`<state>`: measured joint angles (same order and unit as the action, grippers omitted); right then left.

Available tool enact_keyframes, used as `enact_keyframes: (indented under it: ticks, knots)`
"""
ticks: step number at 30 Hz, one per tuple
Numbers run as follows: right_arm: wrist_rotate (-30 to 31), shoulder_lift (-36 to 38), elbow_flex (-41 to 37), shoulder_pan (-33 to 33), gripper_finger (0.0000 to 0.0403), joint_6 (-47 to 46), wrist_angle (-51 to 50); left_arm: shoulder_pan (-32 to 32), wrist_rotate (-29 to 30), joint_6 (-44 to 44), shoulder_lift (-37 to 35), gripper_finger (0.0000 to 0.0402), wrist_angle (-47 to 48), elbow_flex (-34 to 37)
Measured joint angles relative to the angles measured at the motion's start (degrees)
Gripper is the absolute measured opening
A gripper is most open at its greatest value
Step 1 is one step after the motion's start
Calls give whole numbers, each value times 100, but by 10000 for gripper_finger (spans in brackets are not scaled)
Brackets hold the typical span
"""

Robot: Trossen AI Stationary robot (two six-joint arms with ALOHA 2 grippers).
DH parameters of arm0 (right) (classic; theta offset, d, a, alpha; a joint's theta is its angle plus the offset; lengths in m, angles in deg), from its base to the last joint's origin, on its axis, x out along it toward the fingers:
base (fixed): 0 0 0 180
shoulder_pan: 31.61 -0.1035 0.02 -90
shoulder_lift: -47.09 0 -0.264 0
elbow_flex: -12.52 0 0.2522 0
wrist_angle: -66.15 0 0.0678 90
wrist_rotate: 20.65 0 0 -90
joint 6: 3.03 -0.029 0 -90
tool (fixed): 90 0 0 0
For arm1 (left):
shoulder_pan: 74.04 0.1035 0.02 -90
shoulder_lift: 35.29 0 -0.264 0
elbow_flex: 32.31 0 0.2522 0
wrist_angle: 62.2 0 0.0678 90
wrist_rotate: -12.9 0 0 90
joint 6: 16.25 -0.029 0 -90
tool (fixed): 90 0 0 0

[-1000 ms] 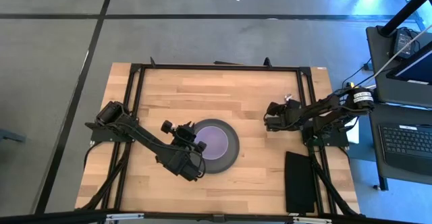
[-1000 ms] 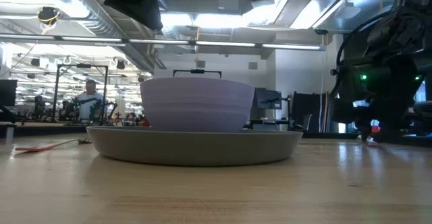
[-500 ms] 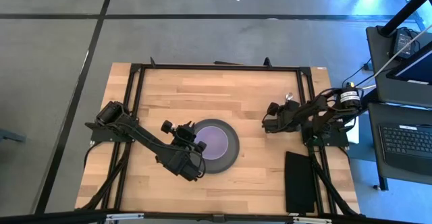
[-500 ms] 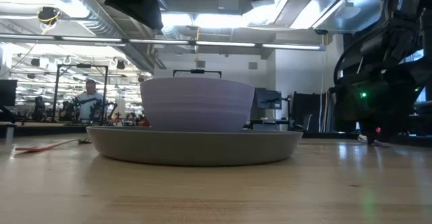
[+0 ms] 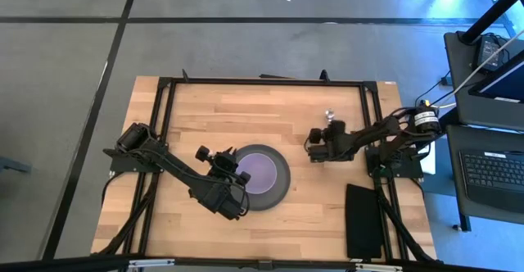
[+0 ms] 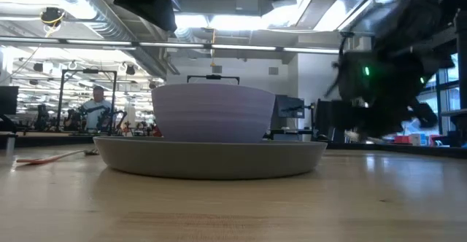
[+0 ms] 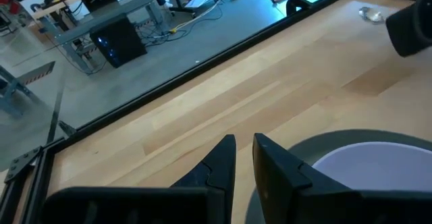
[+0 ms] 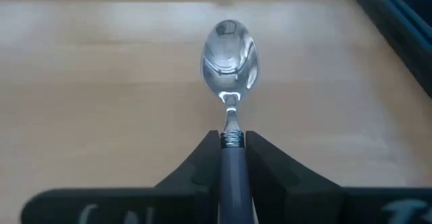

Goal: Set table place
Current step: Put the light blue spoon into the light blue bowl

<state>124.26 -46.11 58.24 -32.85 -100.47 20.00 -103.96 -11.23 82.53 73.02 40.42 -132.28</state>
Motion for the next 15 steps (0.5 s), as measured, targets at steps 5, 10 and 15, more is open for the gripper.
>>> enact_keyframes:
  ticks: [5,10,15]
  knots:
    - [7,394,608,-439,56,1664,-76,-1,-2,-3,0,47,-26,0]
    - [-647,843,1480,-865,56,3788,-150,0,-4,-7,0,47,-39,0]
    - [-1758,1110,2552,-1142,56,5019,-569,-17,-56,-11,0,47,-46,0]
